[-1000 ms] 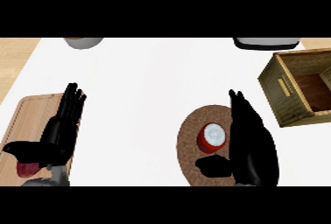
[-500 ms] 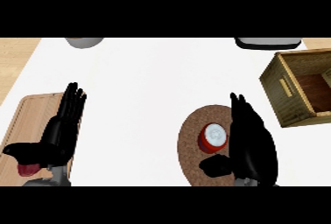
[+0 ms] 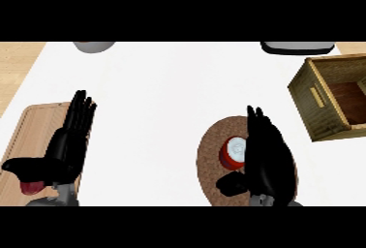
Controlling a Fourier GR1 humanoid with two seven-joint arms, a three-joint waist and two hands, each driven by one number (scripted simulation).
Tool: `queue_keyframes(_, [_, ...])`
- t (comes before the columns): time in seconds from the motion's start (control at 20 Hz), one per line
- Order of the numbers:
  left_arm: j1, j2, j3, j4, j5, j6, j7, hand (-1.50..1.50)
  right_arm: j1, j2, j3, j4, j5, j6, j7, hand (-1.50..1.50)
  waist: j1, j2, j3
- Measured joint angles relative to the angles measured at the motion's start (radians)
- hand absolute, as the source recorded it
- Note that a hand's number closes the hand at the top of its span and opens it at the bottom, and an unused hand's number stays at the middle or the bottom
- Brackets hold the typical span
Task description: Pick the can from the placemat and place it in the basket
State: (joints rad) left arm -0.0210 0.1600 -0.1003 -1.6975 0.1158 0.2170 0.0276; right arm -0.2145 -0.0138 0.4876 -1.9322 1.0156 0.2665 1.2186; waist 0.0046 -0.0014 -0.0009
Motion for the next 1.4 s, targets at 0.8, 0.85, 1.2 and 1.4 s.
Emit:
queue_keyframes(0.8, [-0.01, -0.016, 0.007, 0.023, -0.018, -0.013, -0.007, 0.0, -0.001, 0.002, -0.021, 0.132, 0.046, -0.076, -0.033, -1.5, -0.001, 0.001, 0.0])
queue_keyframes(0.85, [-0.004, -0.014, 0.011, 0.021, -0.016, -0.018, -0.012, 0.0, -0.005, 0.002, -0.019, 0.141, 0.043, -0.081, -0.03, -1.5, 0.0, 0.001, 0.0])
queue_keyframes(1.2, [0.009, -0.025, 0.012, 0.026, -0.024, -0.023, -0.027, 0.0, 0.018, 0.003, -0.046, 0.196, 0.023, -0.1, -0.055, -1.5, 0.0, 0.001, 0.001])
queue_keyframes(1.4, [0.014, -0.029, 0.013, 0.006, -0.028, -0.023, -0.014, 0.0, 0.035, 0.003, -0.042, 0.218, 0.017, -0.116, -0.063, -1.5, -0.001, 0.001, 0.001])
